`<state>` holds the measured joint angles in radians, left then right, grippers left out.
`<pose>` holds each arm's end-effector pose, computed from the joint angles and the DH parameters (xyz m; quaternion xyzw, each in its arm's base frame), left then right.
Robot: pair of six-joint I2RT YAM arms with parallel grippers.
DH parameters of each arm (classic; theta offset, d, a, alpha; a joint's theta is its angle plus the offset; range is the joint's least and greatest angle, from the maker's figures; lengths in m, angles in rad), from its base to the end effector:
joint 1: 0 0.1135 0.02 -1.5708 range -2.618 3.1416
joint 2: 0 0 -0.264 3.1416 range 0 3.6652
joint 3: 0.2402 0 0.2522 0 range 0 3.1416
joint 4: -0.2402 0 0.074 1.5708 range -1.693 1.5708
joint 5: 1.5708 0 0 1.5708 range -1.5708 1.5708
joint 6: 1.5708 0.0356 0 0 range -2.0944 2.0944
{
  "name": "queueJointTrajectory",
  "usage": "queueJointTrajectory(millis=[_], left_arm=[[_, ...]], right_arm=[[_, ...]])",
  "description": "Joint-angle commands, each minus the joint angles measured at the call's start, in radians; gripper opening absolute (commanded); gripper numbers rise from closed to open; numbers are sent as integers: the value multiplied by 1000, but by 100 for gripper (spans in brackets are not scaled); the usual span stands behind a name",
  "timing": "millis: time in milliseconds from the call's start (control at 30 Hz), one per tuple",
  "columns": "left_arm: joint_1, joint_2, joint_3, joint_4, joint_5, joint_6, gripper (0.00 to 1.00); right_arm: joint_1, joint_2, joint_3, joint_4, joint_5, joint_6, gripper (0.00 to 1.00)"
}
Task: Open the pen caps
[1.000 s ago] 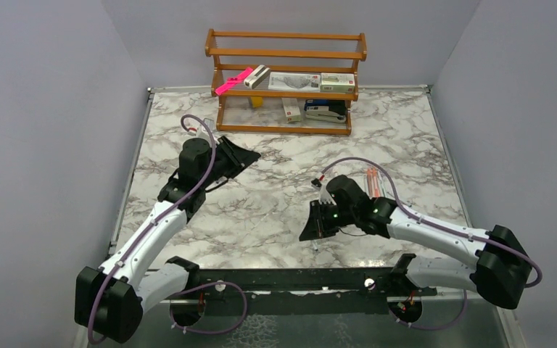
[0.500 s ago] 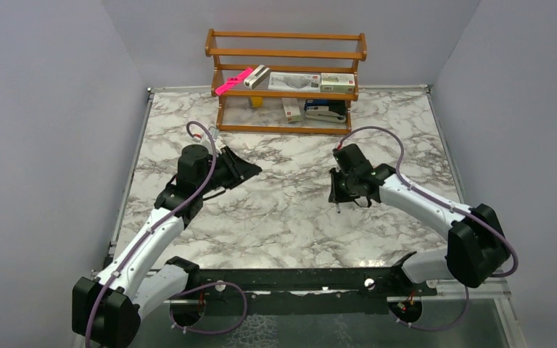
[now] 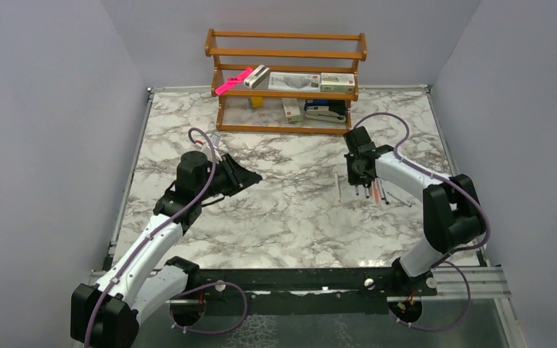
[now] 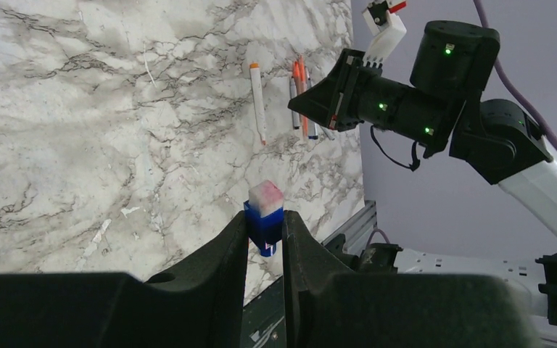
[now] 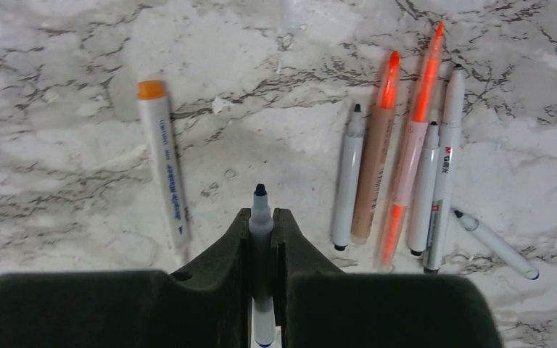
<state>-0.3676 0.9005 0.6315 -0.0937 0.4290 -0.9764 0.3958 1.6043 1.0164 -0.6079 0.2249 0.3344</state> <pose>0.1884 -0.0884 0.2754 -0.1257 0.8034 -0.4826 0.3252 0.2852 0.1106 0.1903 -0.0091 0.9764 -0.0368 0.2124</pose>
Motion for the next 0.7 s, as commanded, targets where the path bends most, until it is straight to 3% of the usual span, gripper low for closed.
queueJointTrajectory(millis=[0,467,667], left_arm=[[6,-16,-15,5,42,12,5],[6,26,-8,16,62,26,5],[5,34,-7,11,54,35,5]], right_arm=[[-16,51,36,29,72,-22,7],[-34,115,16,70,24,-20,10],[-32,117,15,76,18,-18,24]])
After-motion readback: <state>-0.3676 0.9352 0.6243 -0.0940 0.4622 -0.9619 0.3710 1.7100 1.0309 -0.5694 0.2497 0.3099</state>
